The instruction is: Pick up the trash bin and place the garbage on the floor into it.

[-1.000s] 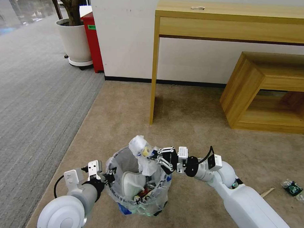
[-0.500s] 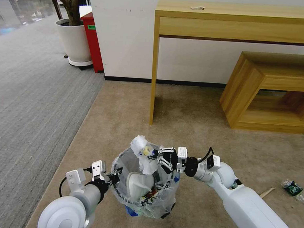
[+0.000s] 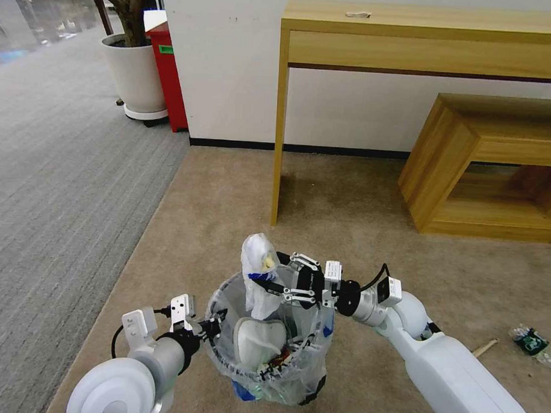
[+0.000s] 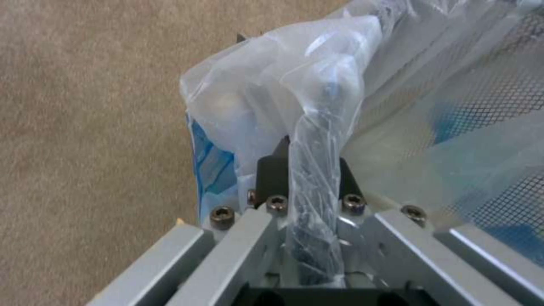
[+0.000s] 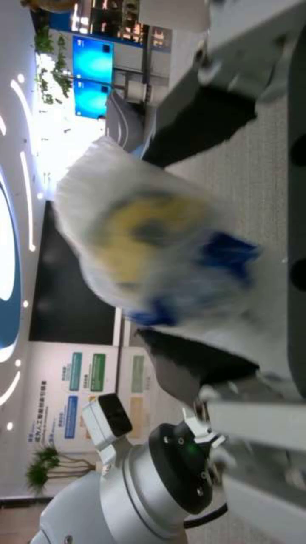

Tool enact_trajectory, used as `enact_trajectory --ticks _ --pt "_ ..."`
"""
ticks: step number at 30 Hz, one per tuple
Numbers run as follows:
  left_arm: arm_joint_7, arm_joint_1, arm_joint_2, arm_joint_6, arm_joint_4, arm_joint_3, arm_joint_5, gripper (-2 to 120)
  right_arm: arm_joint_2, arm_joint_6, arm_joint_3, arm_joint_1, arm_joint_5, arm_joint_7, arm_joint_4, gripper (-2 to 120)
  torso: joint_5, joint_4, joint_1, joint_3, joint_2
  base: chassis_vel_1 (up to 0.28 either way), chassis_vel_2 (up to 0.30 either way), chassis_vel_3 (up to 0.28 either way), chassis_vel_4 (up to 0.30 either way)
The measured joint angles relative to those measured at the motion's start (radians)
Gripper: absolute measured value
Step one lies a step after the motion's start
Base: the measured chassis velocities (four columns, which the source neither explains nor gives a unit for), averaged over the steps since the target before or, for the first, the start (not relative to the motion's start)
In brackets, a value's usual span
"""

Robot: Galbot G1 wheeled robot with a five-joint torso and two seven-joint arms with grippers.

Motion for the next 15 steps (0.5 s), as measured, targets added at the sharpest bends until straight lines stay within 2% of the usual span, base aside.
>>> enact_trajectory --ticks 3,4,6,15 --pt "-0.007 0.002 0.004 0.000 0.000 -0.002 -0.008 1 -0.002 0.001 0.004 0.000 0.004 0.000 0.001 89 0.0000 0.0000 0.000 0.000 0.000 0.000 0.000 0.000 0.000" --pt "-0.007 0.002 0.004 0.000 0.000 -0.002 -0.008 1 -0.002 0.001 0.004 0.000 0.004 0.000 0.001 89 0.0000 0.0000 0.000 0.000 0.000 0.000 0.000 0.000 0.000" --pt "-0.008 0.003 0.004 0.001 0.000 -0.002 -0.009 1 -0.003 0.002 0.007 -0.001 0.005 -0.004 0.002 97 0.0000 0.0000 0.000 0.000 0.000 0.000 0.000 0.000 0.000" --pt "-0.004 -0.004 0.004 0.001 0.002 -0.005 -0.001 1 -0.007 0.006 0.022 -0.016 0.001 -0.029 0.004 100 0.0000 0.0000 0.000 0.000 0.000 0.000 0.000 0.000 0.000"
